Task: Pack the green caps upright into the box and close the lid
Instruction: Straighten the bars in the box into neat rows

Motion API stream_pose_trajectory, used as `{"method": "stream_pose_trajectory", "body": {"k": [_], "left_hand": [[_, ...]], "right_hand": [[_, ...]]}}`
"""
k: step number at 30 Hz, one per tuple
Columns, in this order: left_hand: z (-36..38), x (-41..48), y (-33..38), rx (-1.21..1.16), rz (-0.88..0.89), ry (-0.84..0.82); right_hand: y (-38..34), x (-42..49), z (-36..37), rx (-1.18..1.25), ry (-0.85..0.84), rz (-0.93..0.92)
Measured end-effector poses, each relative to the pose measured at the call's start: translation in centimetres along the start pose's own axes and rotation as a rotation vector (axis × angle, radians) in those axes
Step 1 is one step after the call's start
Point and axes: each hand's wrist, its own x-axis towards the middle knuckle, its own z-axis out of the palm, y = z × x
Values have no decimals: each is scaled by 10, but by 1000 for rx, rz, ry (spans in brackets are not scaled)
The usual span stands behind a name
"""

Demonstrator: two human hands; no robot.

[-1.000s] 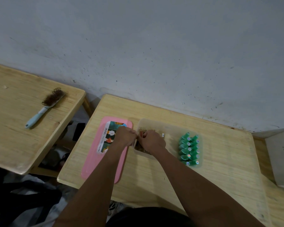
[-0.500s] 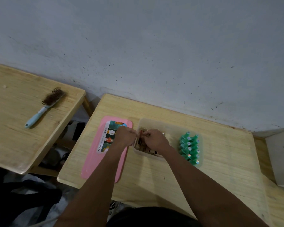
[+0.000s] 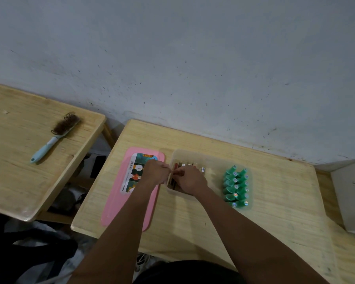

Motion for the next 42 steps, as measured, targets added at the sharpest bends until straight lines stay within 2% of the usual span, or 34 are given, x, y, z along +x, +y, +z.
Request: {"method": "stream_pose_trajectory", "body": {"k": [3,7,17,27,42], "left_hand": [[0,0,1,-8,-9,-3],[1,0,-1,-22,-14,-4],[2,-2,1,-30,-17,23],[2,-1,0,4,3,22],[2,-1,0,50,11,21]], "right_hand": [[6,-7,-7,-75,162,177],[5,-4,-2,-140,99,284],[-9,5,6,-78,61,355],[-4,2,11,58,13,330],[-5,-3,11,365,30,250]]}}
